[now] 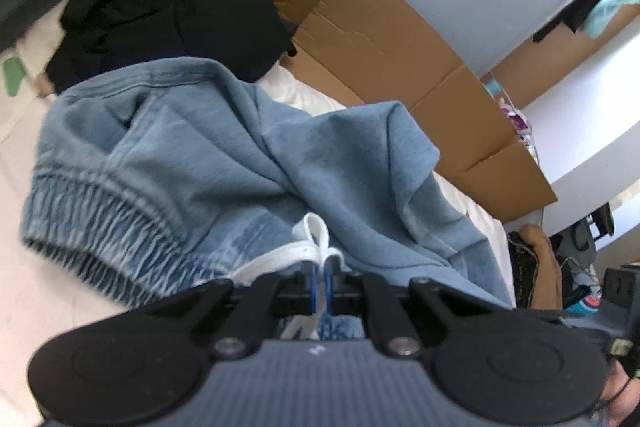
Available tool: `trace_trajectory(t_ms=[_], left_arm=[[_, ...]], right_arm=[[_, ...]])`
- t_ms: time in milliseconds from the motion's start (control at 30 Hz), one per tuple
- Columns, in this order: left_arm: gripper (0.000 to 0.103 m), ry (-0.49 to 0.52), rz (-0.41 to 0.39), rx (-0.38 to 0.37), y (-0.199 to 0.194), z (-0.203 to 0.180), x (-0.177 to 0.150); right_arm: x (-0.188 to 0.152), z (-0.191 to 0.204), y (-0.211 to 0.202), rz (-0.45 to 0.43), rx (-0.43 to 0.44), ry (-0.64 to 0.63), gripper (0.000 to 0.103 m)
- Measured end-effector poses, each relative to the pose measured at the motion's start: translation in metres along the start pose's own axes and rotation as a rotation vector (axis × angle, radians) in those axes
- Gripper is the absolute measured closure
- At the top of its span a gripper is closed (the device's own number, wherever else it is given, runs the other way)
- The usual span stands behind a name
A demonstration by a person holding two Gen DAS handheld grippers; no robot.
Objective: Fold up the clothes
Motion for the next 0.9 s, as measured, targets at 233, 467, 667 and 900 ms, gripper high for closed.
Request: trace_trajectory(t_ms=[233,467,667,900], left_arm=[[0.081,-0.006,0.036,0.017,0.025,0.003,0.008],[0.048,-0.001,0.03,0.007,0.007,-0.002,0.007],[0.048,-0.026,0.063,0.062,-0.002,0.013,-0.005],[0.04,-0.076,0.083,0.116,-0.011,0.034,-0.03]], right_arm=[[-0.002,0.005,0.003,0.007,0.013,-0.003,0.066],[-0.006,0.012,0.007,0.014,0.039,-0.003,0.066],[-0.004,0.02,0.01,0.006,0.059,-0.002,0.066],[-0.006,0.019,0.009,0.009,0.05,-0.001,0.066]])
Point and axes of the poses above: each gripper's, at about its wrist camera, not at the fingertips, and y roughly the way its jaws point, z to its left, x to its top, the point moved 4 cm from there along y, roughly the way its jaws point, and after that the axes turned 7 degrees about -y, right-handed, at the moved point
